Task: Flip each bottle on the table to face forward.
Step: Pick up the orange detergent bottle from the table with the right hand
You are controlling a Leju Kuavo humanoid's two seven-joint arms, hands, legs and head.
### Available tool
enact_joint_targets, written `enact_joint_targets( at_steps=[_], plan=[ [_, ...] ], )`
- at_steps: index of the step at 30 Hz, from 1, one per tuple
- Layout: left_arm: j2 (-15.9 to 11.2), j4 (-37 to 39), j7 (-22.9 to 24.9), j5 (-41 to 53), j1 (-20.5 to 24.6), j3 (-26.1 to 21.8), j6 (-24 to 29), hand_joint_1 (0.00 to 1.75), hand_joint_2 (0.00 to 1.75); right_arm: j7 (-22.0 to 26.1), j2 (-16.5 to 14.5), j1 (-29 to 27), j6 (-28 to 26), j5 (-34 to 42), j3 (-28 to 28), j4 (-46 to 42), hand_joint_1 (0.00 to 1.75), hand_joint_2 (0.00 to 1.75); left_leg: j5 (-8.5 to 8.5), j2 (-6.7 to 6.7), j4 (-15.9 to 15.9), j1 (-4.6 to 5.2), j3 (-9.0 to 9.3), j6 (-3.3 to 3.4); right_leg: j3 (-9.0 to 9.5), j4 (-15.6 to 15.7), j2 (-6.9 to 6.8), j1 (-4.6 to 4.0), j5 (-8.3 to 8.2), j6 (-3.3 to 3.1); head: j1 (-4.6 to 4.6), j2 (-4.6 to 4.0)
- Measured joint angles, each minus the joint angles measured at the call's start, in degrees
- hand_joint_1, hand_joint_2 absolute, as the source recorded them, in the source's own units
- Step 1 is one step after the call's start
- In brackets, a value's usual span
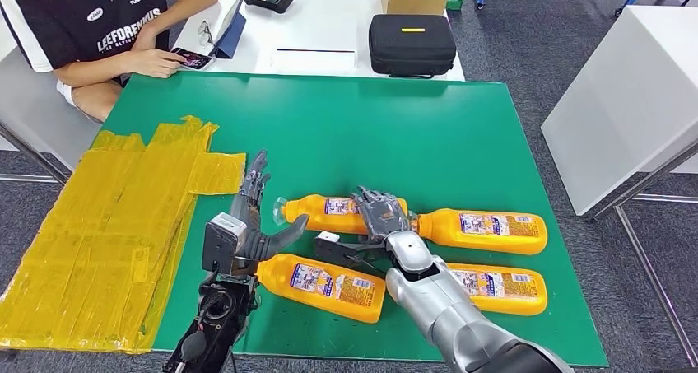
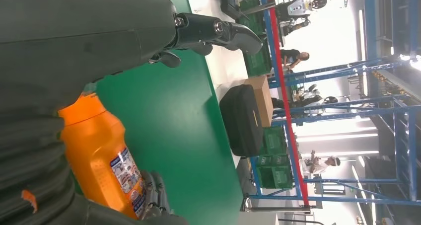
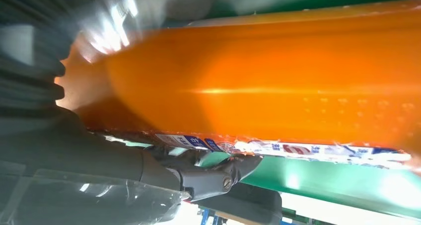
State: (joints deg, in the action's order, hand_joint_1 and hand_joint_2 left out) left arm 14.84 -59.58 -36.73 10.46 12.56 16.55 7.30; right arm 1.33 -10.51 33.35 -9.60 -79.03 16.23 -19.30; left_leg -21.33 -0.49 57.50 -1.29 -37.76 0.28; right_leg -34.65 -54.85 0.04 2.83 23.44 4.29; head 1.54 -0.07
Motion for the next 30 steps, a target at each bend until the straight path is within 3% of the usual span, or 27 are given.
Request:
enact_joint_targets(
  at_steps=[6, 11, 14, 19, 23, 25, 30],
  plan=[
    [0.0, 0.1, 0.0, 0.0, -0.1, 0.0, 0.0, 0.00, 1.75, -0.2, 0.2, 0.0, -0.2, 0.1, -0.4, 0.0, 1.70, 1.75, 0.00, 0.00, 0.0, 0.00, 0.00, 0.00, 0.00, 0.0, 0.00, 0.00, 0.00, 0.00, 0.00, 0.00],
    [0.0, 0.3, 0.0, 0.3, -0.1, 0.0, -0.1, 0.00, 1.75, -0.3, 0.2, 0.0, -1.8, 0.0, -0.9, 0.1, 1.75, 1.75, -0.01, 0.00, 0.0, 0.00, 0.00, 0.00, 0.00, 0.0, 0.00, 0.00, 0.01, 0.00, 0.00, 0.00],
    [0.0, 0.3, 0.0, 0.6, -0.2, 0.0, -0.1, 0.00, 1.75, -0.2, 0.3, -0.3, -5.6, 0.2, -1.5, 0.1, 1.75, 1.75, 0.00, 0.00, 0.0, 0.00, -0.02, 0.00, 0.00, 0.0, 0.00, 0.00, 0.00, 0.00, 0.00, 0.00],
    [0.0, 0.3, -0.1, 0.9, -0.5, -0.3, 0.1, 0.00, 1.75, 2.8, 0.1, -0.7, -16.7, 2.9, -3.6, -0.2, 1.75, 1.75, 0.00, 0.00, 0.0, 0.00, -0.06, 0.00, -0.03, 0.0, 0.00, 0.00, -0.01, 0.01, 0.01, 0.00],
    [0.0, 0.3, -0.3, 1.2, -0.7, -0.6, 0.4, 0.00, 1.75, 8.9, -0.3, -0.8, -25.2, 7.8, -6.2, -1.3, 1.75, 1.75, -0.01, 0.00, 0.0, 0.00, -0.09, -0.01, -0.06, 0.0, 0.00, -0.01, 0.00, 0.01, 0.01, 0.00],
    [0.1, 0.3, -0.5, 1.3, -0.7, -0.7, 0.6, 0.00, 1.75, 14.7, -0.8, -1.0, -27.3, 12.7, -8.2, -2.7, 1.75, 1.75, -0.01, 0.00, 0.0, 0.00, -0.10, -0.01, -0.08, 0.0, 0.00, -0.01, 0.00, 0.01, 0.00, 0.00],
    [0.2, 0.3, -0.7, 1.3, -0.8, -0.8, 1.0, 0.00, 1.75, 32.6, -2.8, -2.3, -21.7, 33.0, -14.2, -7.4, 1.75, 1.75, -0.01, 0.00, 0.0, 0.00, -0.12, -0.01, -0.09, 0.0, 0.00, 0.00, 0.00, 0.00, 0.01, 0.00]
  ],
)
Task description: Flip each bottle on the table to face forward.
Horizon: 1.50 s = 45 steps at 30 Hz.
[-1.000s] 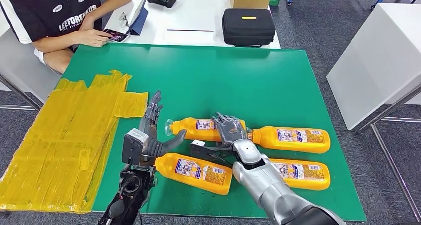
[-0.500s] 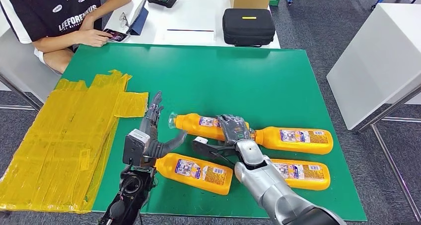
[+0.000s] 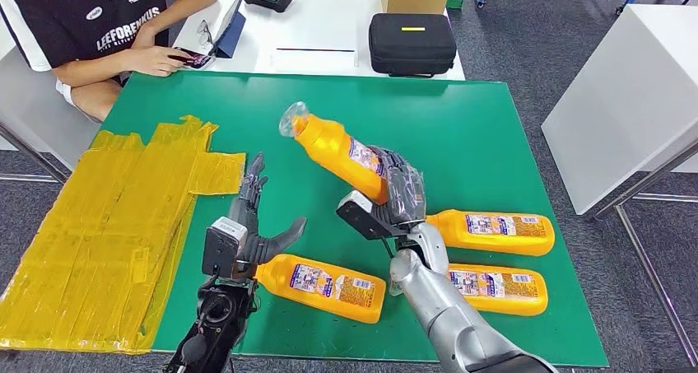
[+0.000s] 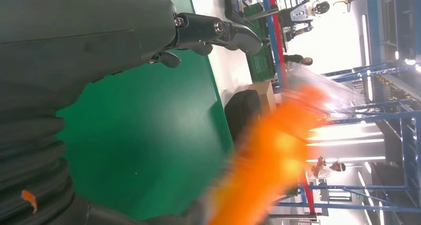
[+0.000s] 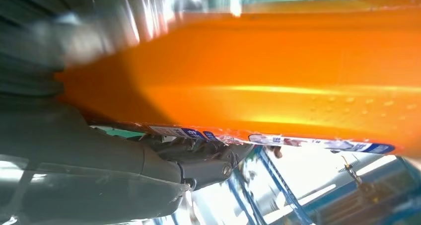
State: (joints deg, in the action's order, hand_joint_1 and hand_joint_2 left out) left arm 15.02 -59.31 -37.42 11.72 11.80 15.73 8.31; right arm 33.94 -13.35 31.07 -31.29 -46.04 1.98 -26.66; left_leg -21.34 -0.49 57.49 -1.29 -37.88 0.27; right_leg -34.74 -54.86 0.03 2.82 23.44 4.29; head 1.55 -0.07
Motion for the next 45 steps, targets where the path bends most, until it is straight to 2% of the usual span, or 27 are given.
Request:
enact_joint_targets(
  at_steps=[3, 6, 13, 23, 26, 31, 37, 41, 45],
  plan=[
    [0.0, -0.4, 0.0, -0.1, -0.1, 0.0, -0.2, 0.00, 1.75, 4.8, -0.9, -1.4, 7.4, 11.1, -1.8, -4.0, 1.75, 1.75, 0.00, 0.00, 0.0, 0.00, 0.00, 0.00, 0.00, 0.0, 0.00, 0.00, 0.00, 0.00, -0.01, 0.00],
    [0.0, -0.8, 0.0, -0.2, -0.1, 0.0, -0.5, 0.00, 1.75, 5.9, -1.5, -2.9, 11.9, 16.7, -2.1, -8.0, 1.75, 1.75, 0.00, 0.00, 0.0, 0.00, 0.00, 0.00, -0.02, 0.0, 0.01, 0.00, 0.00, 0.00, -0.01, 0.00],
    [0.0, -1.0, 0.0, -0.2, -0.1, 0.0, -0.7, 0.00, 1.75, 6.1, -1.9, -4.4, 12.5, 18.0, -2.1, -12.1, 1.75, 1.75, 0.00, 0.00, 0.0, 0.00, -0.01, 0.00, -0.03, 0.0, 0.01, 0.00, 0.00, 0.00, -0.01, 0.00],
    [0.0, -1.4, 0.0, -0.2, -0.1, 0.0, -0.8, 0.00, 1.75, 6.2, -1.9, -4.9, 12.6, 18.3, -2.1, -13.5, 1.74, 1.75, 0.00, 0.00, 0.0, 0.00, -0.01, 0.00, -0.03, 0.0, 0.01, 0.00, 0.00, 0.00, -0.01, 0.00],
    [0.0, -1.4, -0.2, -0.6, -0.1, 0.0, -1.4, 0.00, 1.75, 6.2, -1.9, -5.3, 14.1, 21.0, -1.7, -14.1, 1.74, 1.75, 0.00, 0.00, 0.0, 0.00, -0.01, 0.00, -0.03, 0.0, 0.01, 0.00, 0.00, 0.00, -0.01, 0.00],
    [0.1, -2.2, -0.2, -1.0, 0.3, 0.4, -3.0, 0.00, 1.75, 6.2, -2.0, -6.8, 18.9, 26.3, 1.5, -16.2, 1.74, 1.75, 0.00, 0.00, 0.0, 0.00, -0.02, -0.01, -0.06, 0.0, 0.02, 0.00, 0.00, 0.00, -0.01, 0.00],
    [0.2, -4.5, 1.6, -2.0, 1.2, 1.9, -5.6, 0.00, 1.75, 6.2, -3.0, -7.5, 19.6, 25.6, 6.9, -16.9, 1.72, 1.75, 0.00, -0.01, 0.0, -0.02, -0.03, -0.01, -0.08, 0.0, 0.02, -0.01, 0.00, -0.01, -0.02, 0.00],
    [0.2, -6.2, 6.0, -4.9, 2.8, 2.8, -9.2, 0.00, 1.75, 6.2, -4.1, -7.9, 18.3, 22.0, 11.5, -16.0, 1.74, 1.75, 0.00, -0.01, 0.0, -0.02, -0.03, -0.01, -0.08, 0.0, 0.01, -0.01, 0.00, -0.01, -0.01, 0.00],
    [0.1, -6.6, 9.6, -7.8, 4.3, 3.1, -12.0, 0.00, 1.75, 6.2, -4.7, -8.1, 17.7, 21.7, 14.8, -15.1, 1.74, 1.75, 0.01, 0.00, 0.0, -0.02, -0.04, -0.01, -0.07, 0.0, 0.00, -0.01, 0.01, -0.01, -0.01, 0.00]
  ],
)
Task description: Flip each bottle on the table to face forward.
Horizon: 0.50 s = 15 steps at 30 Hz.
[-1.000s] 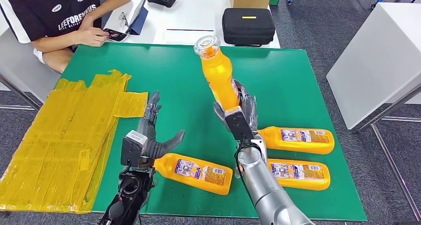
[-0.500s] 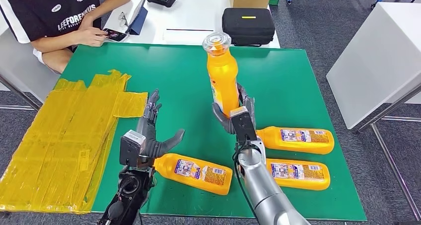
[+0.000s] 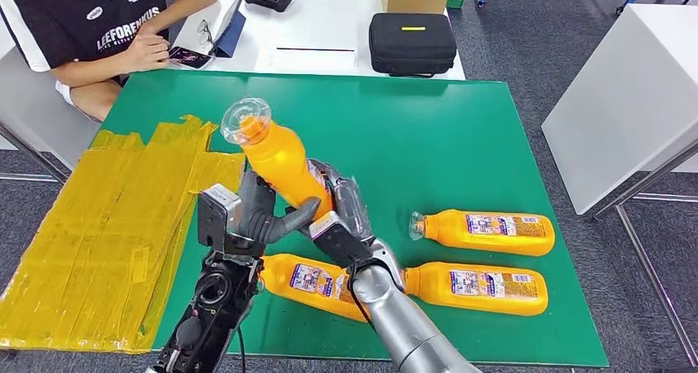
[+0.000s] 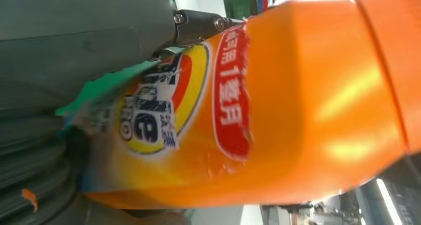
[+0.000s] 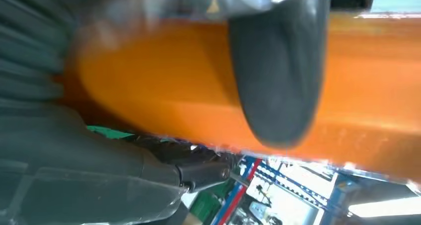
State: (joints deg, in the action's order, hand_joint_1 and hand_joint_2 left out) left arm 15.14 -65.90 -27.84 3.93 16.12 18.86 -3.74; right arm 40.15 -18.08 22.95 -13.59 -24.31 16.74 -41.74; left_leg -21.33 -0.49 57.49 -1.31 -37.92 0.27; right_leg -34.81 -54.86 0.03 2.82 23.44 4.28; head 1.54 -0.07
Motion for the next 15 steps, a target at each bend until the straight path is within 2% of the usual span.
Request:
enact_joint_targets(
  at_steps=[5, 15],
  plan=[
    [-0.3, 0.0, 2.1, -2.7, 1.2, 0.1, -2.2, 0.00, 1.75, 0.0, 0.0, 0.0, -0.5, 0.7, 2.0, 0.8, 1.74, 1.75, 0.00, 0.00, 0.0, 0.02, -0.01, 0.00, -0.01, 0.0, 0.01, 0.01, -0.01, 0.00, -0.01, 0.00],
    [-0.8, 0.7, 5.0, -6.2, 2.4, 0.3, -3.3, 0.00, 1.75, -0.1, 0.0, 0.1, -2.2, 1.4, 3.4, 1.9, 1.73, 1.75, 0.00, 0.00, 0.0, 0.01, -0.01, 0.00, -0.04, 0.0, 0.01, 0.00, 0.00, 0.00, -0.01, 0.00]
  ],
)
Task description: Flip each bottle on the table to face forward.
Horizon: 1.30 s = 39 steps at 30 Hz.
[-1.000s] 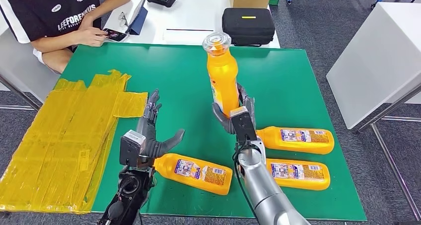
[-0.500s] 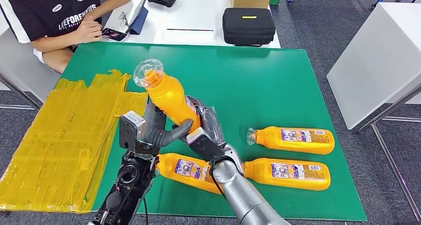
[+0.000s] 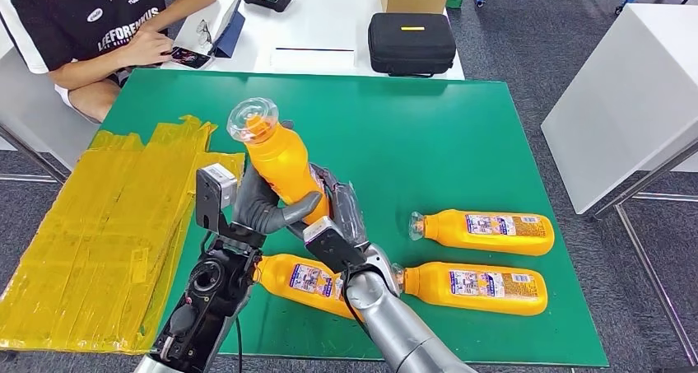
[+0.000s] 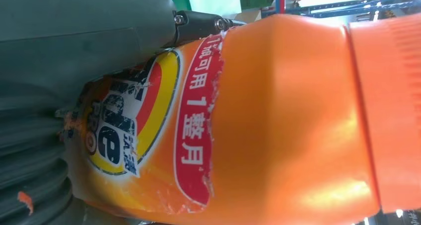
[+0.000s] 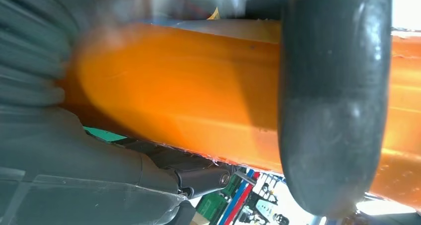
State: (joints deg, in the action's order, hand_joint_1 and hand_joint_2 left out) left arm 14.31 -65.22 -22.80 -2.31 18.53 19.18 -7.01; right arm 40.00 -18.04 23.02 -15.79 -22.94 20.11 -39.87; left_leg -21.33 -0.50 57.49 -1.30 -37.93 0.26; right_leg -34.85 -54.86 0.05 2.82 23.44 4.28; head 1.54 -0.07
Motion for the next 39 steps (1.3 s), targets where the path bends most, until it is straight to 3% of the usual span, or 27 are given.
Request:
enact_joint_targets(
  at_steps=[7, 11, 12, 32, 36, 39],
  plan=[
    [-0.4, 1.0, 0.4, -2.4, 0.6, 0.7, 0.0, 0.05, 1.75, -0.8, 0.1, 0.0, -1.6, -0.3, 0.8, 0.4, 1.75, 1.75, 0.00, 0.00, 0.0, 0.00, 0.00, 0.00, 0.00, 0.0, 0.00, 0.00, 0.00, 0.00, 0.00, 0.00],
    [-0.4, 1.4, 0.1, -3.3, 0.7, 0.9, 0.2, 1.68, 1.75, -1.0, 0.1, 0.0, -1.8, -0.3, 1.0, 0.5, 1.74, 1.75, 0.00, 0.00, 0.0, 0.00, 0.00, 0.00, -0.01, 0.0, 0.00, 0.00, 0.00, 0.00, -0.01, 0.00],
    [-0.4, 1.5, -0.1, -3.7, 0.7, 0.9, 0.3, 1.73, 1.75, -1.1, 0.1, 0.0, -1.9, -0.3, 1.0, 0.5, 1.74, 1.75, 0.00, 0.00, 0.0, 0.00, 0.00, 0.00, -0.01, 0.0, 0.00, 0.00, 0.00, 0.00, 0.00, 0.00],
    [-0.6, 1.9, -2.1, -8.1, 0.7, 1.6, 1.9, 1.75, 1.75, -1.5, 0.6, -0.6, -2.7, 0.4, 1.8, -0.8, 1.69, 1.75, 0.00, 0.00, 0.0, 0.00, 0.00, 0.00, -0.01, 0.0, 0.01, 0.00, 0.00, 0.00, -0.01, 0.00],
    [-0.6, 1.8, -2.6, -9.2, 0.7, 1.6, 2.3, 1.75, 1.75, -1.4, 0.7, -0.8, -3.0, 0.4, 1.8, -1.4, 0.05, 1.75, 0.00, 0.00, 0.0, 0.00, -0.01, 0.00, -0.01, 0.0, 0.01, 0.00, 0.00, 0.00, 0.00, 0.00],
    [-0.8, 1.7, -2.9, -9.7, 0.7, 1.5, 2.9, 1.75, 1.75, -1.4, 0.8, -1.5, -3.0, 0.9, 1.8, -3.0, 0.00, 1.75, 0.00, 0.00, 0.0, 0.00, -0.01, 0.00, -0.01, 0.0, 0.00, 0.00, 0.00, 0.00, 0.00, 0.00]
  ],
)
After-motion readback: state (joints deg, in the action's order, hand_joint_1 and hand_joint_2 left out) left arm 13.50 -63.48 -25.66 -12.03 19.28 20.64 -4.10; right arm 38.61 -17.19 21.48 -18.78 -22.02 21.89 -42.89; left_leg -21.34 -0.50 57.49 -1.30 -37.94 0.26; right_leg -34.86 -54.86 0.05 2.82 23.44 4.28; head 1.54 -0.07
